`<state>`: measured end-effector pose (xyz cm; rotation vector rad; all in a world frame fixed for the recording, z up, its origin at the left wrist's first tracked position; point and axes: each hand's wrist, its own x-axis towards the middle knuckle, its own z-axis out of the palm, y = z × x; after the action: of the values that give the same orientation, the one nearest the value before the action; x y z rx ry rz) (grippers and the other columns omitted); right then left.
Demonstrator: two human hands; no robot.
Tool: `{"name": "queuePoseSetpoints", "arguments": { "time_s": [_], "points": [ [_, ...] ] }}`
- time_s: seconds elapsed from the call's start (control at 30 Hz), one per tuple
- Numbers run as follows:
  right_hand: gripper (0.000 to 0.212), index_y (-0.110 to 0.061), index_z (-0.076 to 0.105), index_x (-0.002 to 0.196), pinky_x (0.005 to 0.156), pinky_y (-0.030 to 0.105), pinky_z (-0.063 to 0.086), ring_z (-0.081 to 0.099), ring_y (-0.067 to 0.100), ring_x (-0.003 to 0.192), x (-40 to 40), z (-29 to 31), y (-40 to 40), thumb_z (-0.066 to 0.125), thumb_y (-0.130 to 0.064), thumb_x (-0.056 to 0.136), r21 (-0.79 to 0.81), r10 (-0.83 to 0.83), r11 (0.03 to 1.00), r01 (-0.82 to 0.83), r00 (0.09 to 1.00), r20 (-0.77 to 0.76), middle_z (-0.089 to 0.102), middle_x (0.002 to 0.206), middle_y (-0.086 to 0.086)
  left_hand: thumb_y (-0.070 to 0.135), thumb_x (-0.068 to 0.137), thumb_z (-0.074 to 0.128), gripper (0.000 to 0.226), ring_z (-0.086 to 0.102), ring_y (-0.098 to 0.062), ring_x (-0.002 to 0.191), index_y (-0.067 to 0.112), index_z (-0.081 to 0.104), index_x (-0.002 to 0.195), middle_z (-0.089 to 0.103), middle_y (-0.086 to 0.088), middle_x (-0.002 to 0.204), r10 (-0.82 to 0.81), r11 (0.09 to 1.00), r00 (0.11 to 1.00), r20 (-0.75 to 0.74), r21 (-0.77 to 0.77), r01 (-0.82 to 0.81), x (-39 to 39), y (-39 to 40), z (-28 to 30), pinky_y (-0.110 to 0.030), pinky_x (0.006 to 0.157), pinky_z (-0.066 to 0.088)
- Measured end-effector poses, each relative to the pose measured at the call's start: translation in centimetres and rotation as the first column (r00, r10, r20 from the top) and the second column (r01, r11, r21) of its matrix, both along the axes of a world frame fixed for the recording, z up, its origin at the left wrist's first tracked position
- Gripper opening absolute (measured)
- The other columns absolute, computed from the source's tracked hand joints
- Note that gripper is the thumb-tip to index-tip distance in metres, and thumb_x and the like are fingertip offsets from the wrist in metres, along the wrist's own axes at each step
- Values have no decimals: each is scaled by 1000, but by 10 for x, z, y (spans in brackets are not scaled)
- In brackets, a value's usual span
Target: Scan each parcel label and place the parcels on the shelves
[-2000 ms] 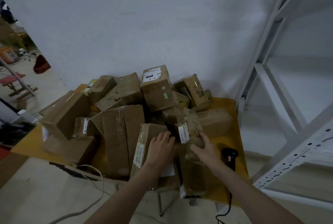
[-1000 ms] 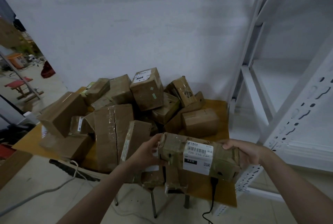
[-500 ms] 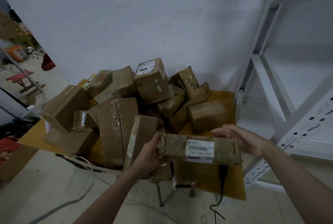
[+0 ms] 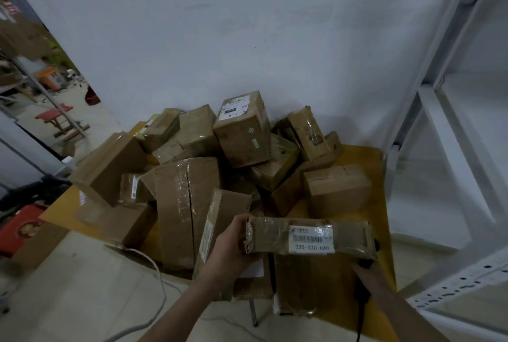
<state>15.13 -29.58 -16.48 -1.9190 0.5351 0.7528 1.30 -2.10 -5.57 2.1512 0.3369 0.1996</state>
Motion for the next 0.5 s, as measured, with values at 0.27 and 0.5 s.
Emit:
{"name": "queuePoseSetpoints", "arguments": {
  "time_s": [0.27,0.5],
  "points": [
    [27,-5,52,117,64,39,41,51,28,65,-11,27,-14,58,-4,91,110,-104,988,109,993,-47,53,74,17,10,73,83,61,62,5,99,40,47,113,65,17,106,5,999,1000,28,-36,-4,13,4,9,-17,72,54],
    [18,-3,55,105,65,40,45,55,31,66,-59,120,-11,58,-1,87,74,-146,988,132,963,226,58,73,20,13,74,82,64,60,8,102,42,43,116,63,16,110,-49,999,997,64,-2,50,17,7,18,-13,80,51]
  ]
}}
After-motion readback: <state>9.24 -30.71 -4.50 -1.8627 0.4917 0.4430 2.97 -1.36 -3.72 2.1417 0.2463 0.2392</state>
